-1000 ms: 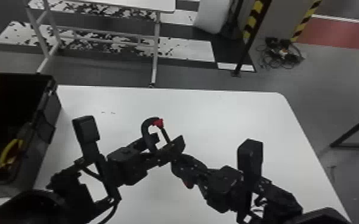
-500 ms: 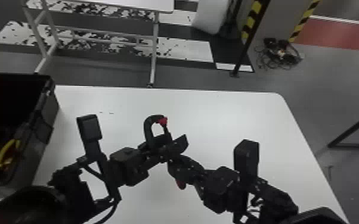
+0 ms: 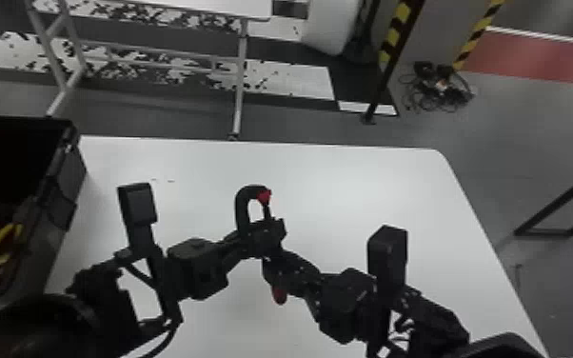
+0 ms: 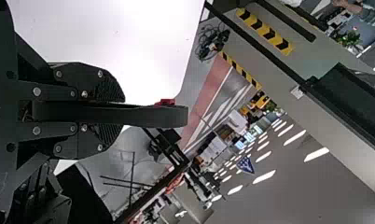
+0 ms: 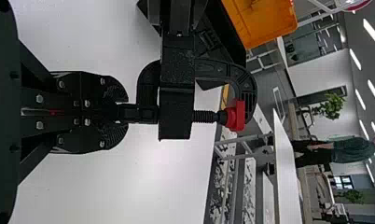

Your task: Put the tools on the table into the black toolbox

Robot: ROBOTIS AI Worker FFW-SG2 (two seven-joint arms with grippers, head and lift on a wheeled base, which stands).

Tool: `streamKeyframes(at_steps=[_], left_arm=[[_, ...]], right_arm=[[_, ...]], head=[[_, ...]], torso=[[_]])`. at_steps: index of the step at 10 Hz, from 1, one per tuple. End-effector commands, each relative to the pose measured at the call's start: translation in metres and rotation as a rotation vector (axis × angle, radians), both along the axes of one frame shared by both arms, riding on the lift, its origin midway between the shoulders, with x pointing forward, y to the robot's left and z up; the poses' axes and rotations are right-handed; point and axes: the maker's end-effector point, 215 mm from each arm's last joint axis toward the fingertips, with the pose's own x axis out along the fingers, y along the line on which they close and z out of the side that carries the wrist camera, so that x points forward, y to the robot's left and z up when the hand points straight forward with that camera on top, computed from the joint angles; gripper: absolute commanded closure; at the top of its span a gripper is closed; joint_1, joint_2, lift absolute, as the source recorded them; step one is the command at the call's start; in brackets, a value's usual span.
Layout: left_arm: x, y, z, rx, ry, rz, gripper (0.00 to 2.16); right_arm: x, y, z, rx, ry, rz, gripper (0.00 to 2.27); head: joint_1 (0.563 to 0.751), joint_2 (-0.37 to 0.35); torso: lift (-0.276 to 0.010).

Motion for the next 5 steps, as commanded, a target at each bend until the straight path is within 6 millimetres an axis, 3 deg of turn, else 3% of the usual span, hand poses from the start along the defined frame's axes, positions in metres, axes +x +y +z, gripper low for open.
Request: streamKeyframes(at_steps=[1, 3, 5], left_arm=[[0.0003, 0.0013, 0.0008, 0.0, -0.002, 0.002, 2.13], [0.0009, 0.0023, 0.0025, 0.001, -0.007, 0.002, 2.13], [0.0019, 0.0045, 0.003, 0.003, -0.009, 0.007, 2.13]], right_arm=[[-0.0006, 0.0017, 0.0019, 0.007, -0.008, -0.004, 1.49], [-0.0018, -0.0016, 0.0009, 0.002, -0.009, -0.022, 0.18], [-0.0051, -0.0031, 0.0007, 0.013, 0.0, -0.033, 0.07]], head=[[0.695, -0.177], [0.695, -0.174], [0.695, -0.176]], torso=[[-0.075], [-0.075], [-0.075]])
